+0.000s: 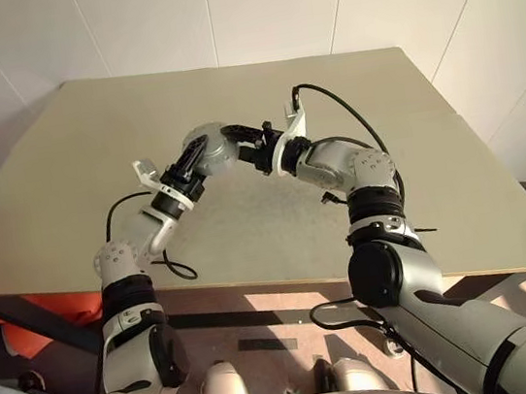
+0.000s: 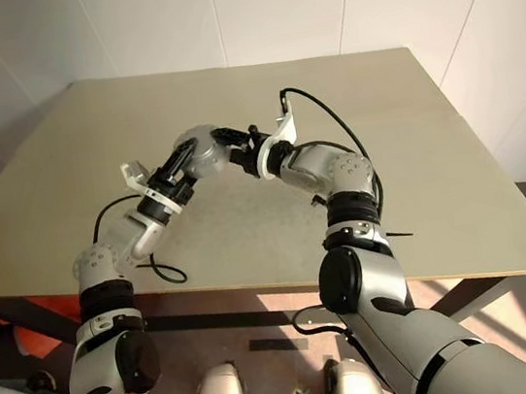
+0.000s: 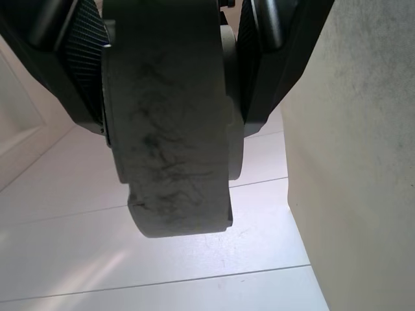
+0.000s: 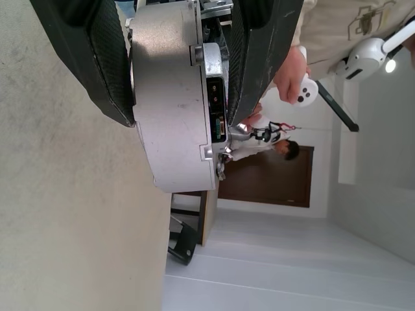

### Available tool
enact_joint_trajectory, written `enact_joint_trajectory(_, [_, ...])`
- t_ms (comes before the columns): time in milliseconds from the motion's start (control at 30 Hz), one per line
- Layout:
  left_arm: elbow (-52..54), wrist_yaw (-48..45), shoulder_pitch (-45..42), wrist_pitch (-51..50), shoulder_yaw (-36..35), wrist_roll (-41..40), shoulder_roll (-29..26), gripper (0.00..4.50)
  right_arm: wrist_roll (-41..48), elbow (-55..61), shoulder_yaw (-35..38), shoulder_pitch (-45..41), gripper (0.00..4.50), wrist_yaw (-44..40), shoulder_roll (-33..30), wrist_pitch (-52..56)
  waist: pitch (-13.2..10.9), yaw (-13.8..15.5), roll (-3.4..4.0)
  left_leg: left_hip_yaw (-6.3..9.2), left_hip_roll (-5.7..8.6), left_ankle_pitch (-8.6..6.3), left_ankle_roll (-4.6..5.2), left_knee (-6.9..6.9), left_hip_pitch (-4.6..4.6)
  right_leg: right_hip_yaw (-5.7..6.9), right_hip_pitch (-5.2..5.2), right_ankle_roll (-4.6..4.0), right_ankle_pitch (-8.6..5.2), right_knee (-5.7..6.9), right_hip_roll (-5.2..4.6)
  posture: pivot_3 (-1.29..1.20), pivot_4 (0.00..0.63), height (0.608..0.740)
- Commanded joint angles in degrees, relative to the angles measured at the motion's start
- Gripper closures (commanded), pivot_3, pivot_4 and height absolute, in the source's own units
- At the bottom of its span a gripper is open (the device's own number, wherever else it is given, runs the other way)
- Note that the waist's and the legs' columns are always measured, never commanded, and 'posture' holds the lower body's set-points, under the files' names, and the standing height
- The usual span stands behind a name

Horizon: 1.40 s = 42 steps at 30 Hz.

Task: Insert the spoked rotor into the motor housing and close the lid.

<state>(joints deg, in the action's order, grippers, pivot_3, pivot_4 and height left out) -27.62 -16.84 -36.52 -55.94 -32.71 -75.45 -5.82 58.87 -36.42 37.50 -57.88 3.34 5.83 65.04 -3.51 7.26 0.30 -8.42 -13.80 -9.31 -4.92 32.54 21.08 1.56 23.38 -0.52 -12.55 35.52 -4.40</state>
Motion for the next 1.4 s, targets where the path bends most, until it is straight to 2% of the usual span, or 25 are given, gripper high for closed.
enact_joint_trajectory(33, [0.9, -0.5, -1.2, 0.5, 0.1, 0.3, -0.5, 2.35, 2.5, 3.3, -0.6, -1.8, 2.49, -1.9, -0.2, -1.1, 0.0, 0.0, 0.0, 0.0, 0.0, 0.0, 0.0, 0.01, 0.0, 0.0, 0.0, 0.0, 0.0, 0.01, 0.0, 0.0, 0.0, 0.74])
enact_joint_trajectory(167, [1.0, -0.6, -1.0, 0.6, 0.1, 0.3, -0.3, 2.35, 1.1, 4.3, -2.7, -1.2, 2.49, -4.8, -0.4, -2.9, 0.0, 0.0, 0.0, 0.0, 0.0, 0.0, 0.0, 0.02, 0.0, 0.0, 0.0, 0.0, 0.0, 0.03, 0.0, 0.0, 0.0, 0.74])
enact_joint_trajectory(200, [0.9, -0.6, -1.1, 0.8, 0.1, 0.4, -0.4, 2.35, 0.9, 4.3, -3.2, -1.1, 1.78, -5.1, -0.5, -3.3, 0.0, 0.0, 0.0, 0.0, 0.0, 0.0, 0.0, 0.03, 0.0, 0.0, 0.0, 0.01, 0.0, 0.03, 0.0, 0.0, 0.0, 0.74])
enact_joint_trajectory(333, [0.8, -0.8, -0.8, 1.6, -0.1, 1.0, -0.6, 2.35, -2.7, 5.6, -5.5, -0.3, 0.55, -5.3, -0.7, -9.3, 0.0, 0.0, -0.01, 0.01, 0.0, 0.0, 0.0, 0.04, 0.01, 0.0, 0.0, 0.01, 0.0, 0.03, -0.01, 0.0, 0.0, 0.74])
enact_joint_trajectory(533, [1.8, -1.2, 0.7, 5.9, -0.3, 4.8, -1.4, 2.35, -5.9, 4.6, -7.2, 0.2, 0.55, -5.9, -1.6, -14.4, 0.0, 0.0, -0.02, 0.02, 0.0, 0.0, 0.0, 0.08, 0.02, 0.0, -0.01, 0.02, 0.01, 0.04, -0.01, 0.0, 0.0, 0.74])
enact_joint_trajectory(767, [-1.9, 3.3, 1.1, 18.4, -4.8, 11.4, -4.2, 2.35, -7.0, 3.7, -7.8, 1.3, 0.55, -6.4, -2.0, -15.7, 0.0, -0.2, -0.02, 0.02, -0.02, 0.0, 0.0, 0.08, 0.0, 0.0, -0.01, 0.02, 0.01, 0.04, 0.01, 0.0, 0.0, 0.74])
enact_joint_trajectory(933, [-5.4, 7.2, -0.3, 23.6, -6.3, 14.9, -5.3, 2.35, -7.1, 3.3, -8.2, 1.3, 0.55, -6.5, -1.9, -15.5, 0.0, 0.0, -0.05, 0.03, -0.02, -0.01, 0.01, 0.08, 0.02, 0.0, -0.01, 0.02, 0.01, 0.03, 0.0, 0.0, 0.0, 0.74])
enact_joint_trajectory(1300, [-10.1, 9.7, -1.5, 28.4, -8.2, 18.8, -6.5, 2.35, -7.1, 1.2, -9.0, 0.2, 0.55, -7.1, -2.3, -15.5, 0.0, 0.0, -0.22, 0.05, -0.02, 0.0, 0.01, 0.21, 0.02, 0.0, -0.06, 0.06, 0.04, 0.12, -0.01, 0.0, 0.0, 0.74])
enact_joint_trajectory(1400, [-9.9, 9.3, -1.5, 28.9, -8.7, 19.3, -7.9, 1.43, -7.1, 0.3, -9.0, -0.1, 0.53, -7.1, -2.4, -15.1, 0.0, -0.1, -0.23, 0.05, -0.02, 0.0, 0.01, 0.21, 0.0, 0.0, -0.05, 0.06, 0.04, 0.13, -0.01, 0.0, 0.0, 0.74])
